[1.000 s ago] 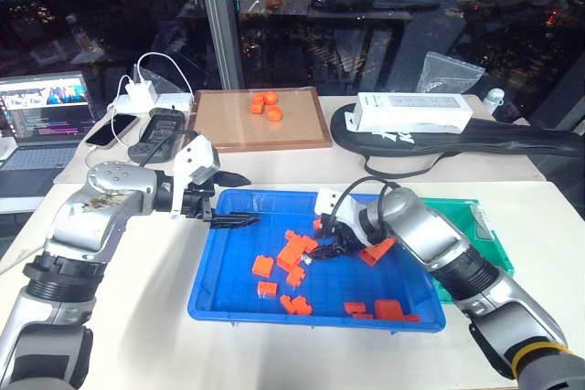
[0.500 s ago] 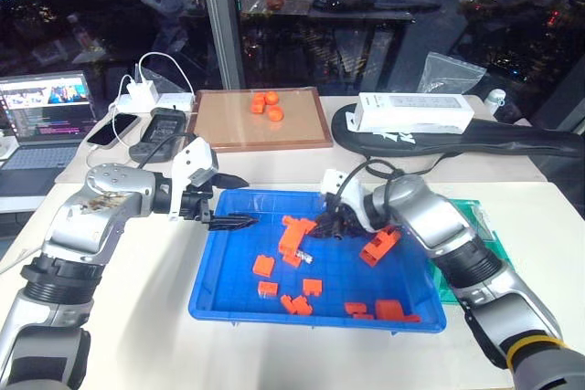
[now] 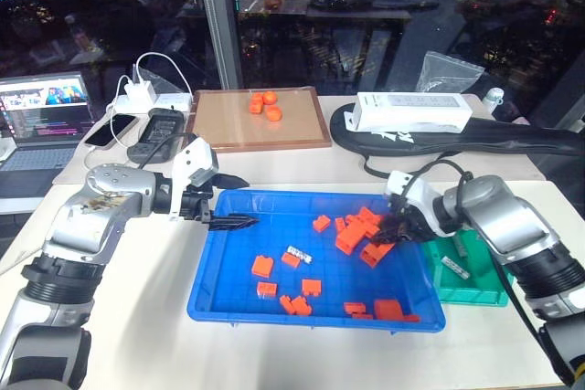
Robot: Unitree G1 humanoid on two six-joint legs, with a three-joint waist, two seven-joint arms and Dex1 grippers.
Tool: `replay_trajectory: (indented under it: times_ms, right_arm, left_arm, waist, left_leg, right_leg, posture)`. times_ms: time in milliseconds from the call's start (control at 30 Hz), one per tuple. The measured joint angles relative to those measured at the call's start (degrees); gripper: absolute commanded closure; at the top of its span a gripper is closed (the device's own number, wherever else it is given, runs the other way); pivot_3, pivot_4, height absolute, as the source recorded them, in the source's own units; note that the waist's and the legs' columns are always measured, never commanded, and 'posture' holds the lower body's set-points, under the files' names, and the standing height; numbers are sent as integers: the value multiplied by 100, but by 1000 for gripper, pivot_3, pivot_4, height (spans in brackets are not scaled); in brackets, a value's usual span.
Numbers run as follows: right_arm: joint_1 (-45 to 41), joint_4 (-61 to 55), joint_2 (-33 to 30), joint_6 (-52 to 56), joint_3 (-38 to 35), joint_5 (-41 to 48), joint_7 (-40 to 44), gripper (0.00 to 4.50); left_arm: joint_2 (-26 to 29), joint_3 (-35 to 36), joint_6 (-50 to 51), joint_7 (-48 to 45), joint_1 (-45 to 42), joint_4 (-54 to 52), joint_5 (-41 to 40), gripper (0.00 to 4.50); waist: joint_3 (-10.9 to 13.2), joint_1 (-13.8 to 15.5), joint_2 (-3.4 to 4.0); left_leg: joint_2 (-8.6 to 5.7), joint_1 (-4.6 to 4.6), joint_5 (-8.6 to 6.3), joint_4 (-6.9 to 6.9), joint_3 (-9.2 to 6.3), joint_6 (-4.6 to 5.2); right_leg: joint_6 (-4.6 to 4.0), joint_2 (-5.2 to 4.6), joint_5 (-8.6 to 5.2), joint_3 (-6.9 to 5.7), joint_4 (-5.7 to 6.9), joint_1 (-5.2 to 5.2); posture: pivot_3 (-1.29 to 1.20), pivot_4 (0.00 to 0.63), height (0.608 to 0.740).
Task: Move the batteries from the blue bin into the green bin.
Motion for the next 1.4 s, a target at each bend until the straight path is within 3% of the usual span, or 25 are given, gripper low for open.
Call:
replay_trajectory:
  times_ms: [100, 300, 400, 533, 733, 867, 1167, 1400]
  right_arm:
    - [-167, -32, 344, 19, -38, 68, -130, 13]
    - [-524, -537, 1147, 223, -29, 235, -447, 13]
    - [-458, -606, 1460, 266, 350, 220, -515, 13]
    - [-242, -411, 1625, 127, 904, 58, -559, 13]
    - [-238, -53, 1905, -46, 977, -152, -757, 13]
    - [-205, 238, 2136, -220, 1007, -262, -904, 1019]
    - [-5, -30, 2048, -336, 995, -348, -929, 4163]
    - [-138, -1026, 1170, 97, 188, 25, -636, 4225]
  left_arm:
    - [0, -4, -10, -33, -24, 46, 2, 0]
    - [2, -22, -19, -90, -80, 108, 6, 0]
    - [3, -22, -19, -92, -80, 125, 11, 0]
    - [13, -22, -19, -93, -74, 122, 13, 0]
    - [38, -20, -18, -80, -50, 99, 12, 0]
    - [38, -21, -16, -47, -35, 61, 10, 0]
    - [38, -20, -15, -8, 15, 32, 2, 0]
    - [-106, -22, -26, -29, 10, 41, -10, 0]
  waist:
    - [0, -15, 0]
    - [0, 47, -1]
    - [-1, 72, -3]
    - [-1, 74, -3]
    - [-2, 26, -4]
    - [-2, 23, -4]
    - [-2, 34, -4]
    - [-2, 33, -5]
  left_leg:
    - [1, 3, 0, -1, -4, 0]
    - [-2, 0, 0, -1, -3, 0]
    - [-3, -6, 0, 4, 0, 0]
    - [-3, -8, 0, 5, 2, 0]
    - [-1, -6, 0, 3, -2, 0]
    - [-1, -6, 0, 3, -1, 0]
    - [-3, -5, 0, 4, -1, 0]
    - [-2, -5, 0, 2, -4, 0]
  right_leg:
    - [0, 2, 0, 5, 3, -1]
    - [0, -1, 0, -3, 0, 3]
    - [0, -3, 0, -6, 0, 2]
    - [-1, -4, 1, -6, 2, 0]
    - [-2, 0, 1, -7, 6, 0]
    - [-2, 1, 1, -7, 7, 0]
    - [-1, -2, 1, -7, 6, 1]
    - [-1, -2, 1, -7, 5, 0]
  posture:
    - [0, 150, 740]
    - [0, 150, 740]
    - [0, 150, 740]
    - [0, 150, 740]
    - [0, 150, 740]
    - [0, 150, 740]
    - [0, 150, 740]
    - [0, 150, 740]
